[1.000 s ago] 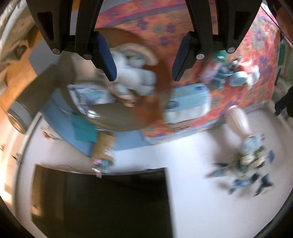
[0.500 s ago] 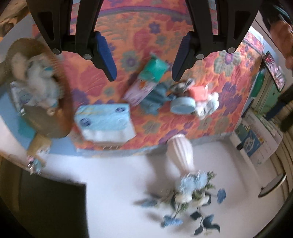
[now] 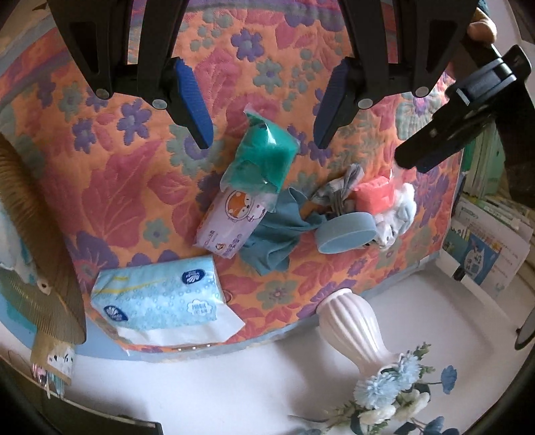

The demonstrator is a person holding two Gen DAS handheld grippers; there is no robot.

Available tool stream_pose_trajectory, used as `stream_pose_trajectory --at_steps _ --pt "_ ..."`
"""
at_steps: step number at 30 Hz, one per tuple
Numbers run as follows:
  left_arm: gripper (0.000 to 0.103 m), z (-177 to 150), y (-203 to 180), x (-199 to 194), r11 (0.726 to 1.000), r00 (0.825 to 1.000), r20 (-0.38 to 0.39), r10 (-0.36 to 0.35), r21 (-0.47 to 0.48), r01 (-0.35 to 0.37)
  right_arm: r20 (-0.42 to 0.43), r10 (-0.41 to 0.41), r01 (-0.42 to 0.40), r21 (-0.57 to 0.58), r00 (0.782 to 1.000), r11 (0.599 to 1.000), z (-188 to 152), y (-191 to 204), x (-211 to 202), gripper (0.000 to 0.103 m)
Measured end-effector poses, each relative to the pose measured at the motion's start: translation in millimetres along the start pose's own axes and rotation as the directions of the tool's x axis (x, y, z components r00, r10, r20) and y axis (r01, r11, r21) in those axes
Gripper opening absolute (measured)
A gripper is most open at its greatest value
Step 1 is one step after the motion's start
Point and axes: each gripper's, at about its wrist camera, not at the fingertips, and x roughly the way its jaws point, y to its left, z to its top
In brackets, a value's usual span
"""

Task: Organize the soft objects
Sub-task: 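Move both open tools back over the quilt, then grasp the pink packet with left tool while right grasps green packet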

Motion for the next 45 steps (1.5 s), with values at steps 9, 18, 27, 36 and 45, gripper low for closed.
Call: stream_pose_trajectory --at_steps 9,18,27,36,45 --pt "0.089 -3 12 26 0.984 0.989 -0.023 -0.148 -0.105 0.145 -0.023 -0.032 0.033 0.017 0.999 0.999 6 9 28 0.06" --pt "0.087 -19 -19 13 0.952 0.943 -0.147 -0.3 0.012 0.305 0.013 -0.097 0.097 -0.025 0.995 0.995 6 -1 26 0.039" --pt "0.087 15 -7 25 0.99 0.995 -0.095 -0.028 0.136 0.041 0.004 -0.079 0.08 -0.033 0.997 0.996 13 -11 27 0.039" --pt "0.036 9 -12 45 0.98 0.993 -0.117 0.01 0.199 0.014 0.014 -0.095 0.096 -0.107 0.995 0.99 9 -4 31 0.034" --pt "0.035 -18 -4 -3 0.991 0.998 -0.054 0.015 0.133 -0.008 -0.01 -0.074 0.06 -0.476 0.997 0.878 -37 31 3 0.035"
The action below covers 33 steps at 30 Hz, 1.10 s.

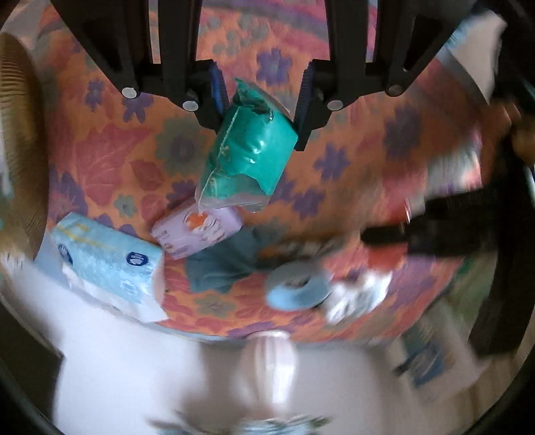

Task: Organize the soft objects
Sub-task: 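Grasp the pink packet with left tool while right grasps green packet, then carry the pink and green packets to the basket and release both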

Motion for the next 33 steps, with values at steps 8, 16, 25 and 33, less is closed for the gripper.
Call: stream_pose_trajectory --at_steps 8,16,25,33 --pt "0.035 -16 6 -4 0.997 1.0 0.002 -0.026 -0.076 0.026 0.013 0.124 -0.124 0.186 0.992 0.975 -27 -21 -12 0.063" --pt "0.035 -17 -7 -6 0.996 0.999 0.01 -0.054 -0.07 0.054 -0.018 0.081 -0.071 0.328 0.997 0.942 -31 -27 2 0.063" --pt "0.035 -10 -47 -16 0.999 0.999 0.041 -0.019 -0.025 0.02 0.055 -0.079 0.06 0.292 0.995 0.954 -24 -17 -11 0.044" --pt "0.035 19 -113 -54 0.992 0.983 0.175 0.063 0.098 -0.081 0.125 -0.239 0.199 0.271 0.963 0.942 -12 -38 -56 0.044"
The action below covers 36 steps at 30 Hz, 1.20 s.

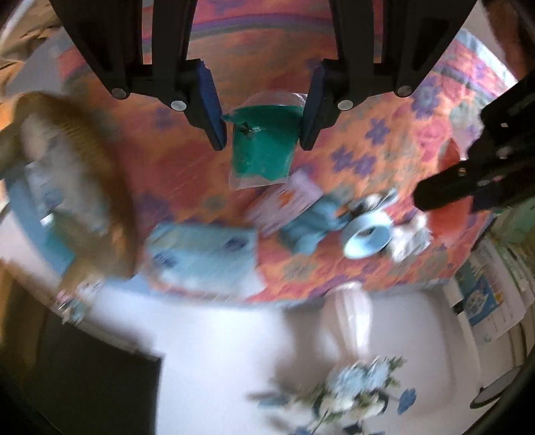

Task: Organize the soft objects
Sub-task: 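Carry the pink and green packets to the basket and release both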

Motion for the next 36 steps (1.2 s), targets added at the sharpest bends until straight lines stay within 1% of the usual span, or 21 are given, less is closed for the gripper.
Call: stream_pose_trajectory --at_steps 2,5,8,10,13,15,18,22,23,24,26,27,28,29,30,31,32,34,36 --pt "0.035 13 -14 -6 1.0 0.999 0.031 -0.008 0.026 0.007 0.044 -0.046 0.045 0.005 0.998 0.999 7 -14 -14 0.044" --pt "0.035 33 -42 -7 0.996 0.998 0.061 -0.031 0.081 0.026 0.084 -0.078 0.076 0.028 0.993 0.997 14 -36 -28 0.044" --pt "0.035 48 -73 2 0.988 0.998 0.058 -0.038 0.149 0.029 0.12 -0.116 0.109 0.066 0.986 0.992 18 -63 -42 0.044" --pt "0.035 59 -91 11 0.983 0.996 0.049 -0.073 0.171 0.064 0.138 -0.147 0.134 0.099 0.979 0.986 21 -85 -51 0.044" --pt "0.035 73 -112 21 0.977 0.992 0.048 -0.115 0.188 0.104 0.141 -0.198 0.177 0.145 0.97 0.973 22 -114 -58 0.044" --pt "0.035 87 -127 32 0.969 0.986 0.04 -0.159 0.197 0.148 0.139 -0.212 0.183 0.195 0.967 0.964 24 -139 -62 0.044" --pt "0.035 101 -148 46 0.956 0.976 0.023 -0.218 0.204 0.209 0.14 -0.226 0.177 0.3 0.964 0.937 24 -184 -71 0.044" --pt "0.035 114 -174 77 0.932 0.952 -0.026 -0.306 0.194 0.306 0.149 -0.193 0.112 0.43 0.97 0.896 21 -231 -76 0.044" --pt "0.035 114 -179 83 0.928 0.947 -0.037 -0.318 0.195 0.319 0.146 -0.178 0.094 0.454 0.973 0.886 21 -239 -74 0.044" --pt "0.035 114 -182 88 0.926 0.947 -0.044 -0.319 0.197 0.321 0.14 -0.173 0.089 0.469 0.975 0.879 21 -244 -71 0.044" --pt "0.036 111 -189 99 0.922 0.944 -0.052 -0.325 0.203 0.329 0.119 -0.181 0.1 0.491 0.976 0.865 22 -252 -64 0.044" --pt "0.038 110 -191 102 0.921 0.943 -0.058 -0.329 0.202 0.334 0.109 -0.177 0.1 0.498 0.978 0.861 22 -254 -60 0.044" --pt "0.049 111 -193 108 0.92 0.94 -0.068 -0.333 0.193 0.34 0.105 -0.17 0.095 0.503 0.98 0.859 23 -254 -56 0.044" --pt "0.055 111 -193 111 0.921 0.94 -0.074 -0.333 0.188 0.341 0.105 -0.159 0.084 0.51 0.982 0.856 25 -256 -52 0.047" --pt "0.069 111 -192 113 0.925 0.943 -0.073 -0.326 0.181 0.334 0.105 -0.148 0.073 0.517 0.983 0.853 26 -258 -50 0.051" --pt "0.076 111 -191 113 0.93 0.946 -0.065 -0.319 0.17 0.325 0.103 -0.138 0.065 0.524 0.985 0.849 27 -260 -48 0.054" --pt "0.077 111 -188 113 0.931 0.945 -0.06 -0.323 0.162 0.328 0.104 -0.133 0.057 0.534 0.986 0.843 28 -261 -47 0.056" --pt "0.077 111 -181 112 0.928 0.939 -0.076 -0.335 0.146 0.343 0.109 -0.138 0.058 0.54 0.984 0.84 28 -263 -48 0.056" --pt "0.077 110 -173 108 0.928 0.938 -0.077 -0.339 0.137 0.347 0.111 -0.139 0.057 0.542 0.984 0.839 27 -262 -51 0.056"
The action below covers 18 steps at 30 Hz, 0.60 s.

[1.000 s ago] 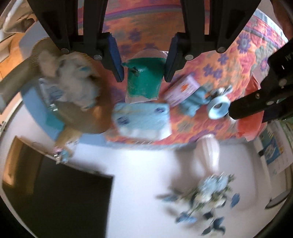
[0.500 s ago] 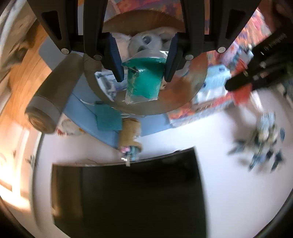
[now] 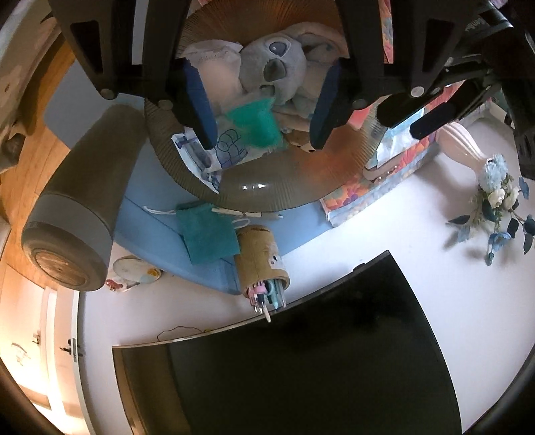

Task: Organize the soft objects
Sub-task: 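Carry the pink and green packets to the basket and release both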

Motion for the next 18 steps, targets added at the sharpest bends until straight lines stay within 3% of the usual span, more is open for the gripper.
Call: stream_pose_trajectory --at_steps 6,18 --pt "0.077 -8 31 -40 0.998 0.999 0.037 0.026 -0.051 -0.024 0.002 0.002 -0.002 -0.016 1.0 1.0 -9 9 -11 0.056" --pt "0.077 -47 113 -145 0.966 0.978 0.103 0.183 -0.201 -0.16 -0.038 0.066 -0.07 -0.116 0.997 0.991 -43 74 -24 0.056"
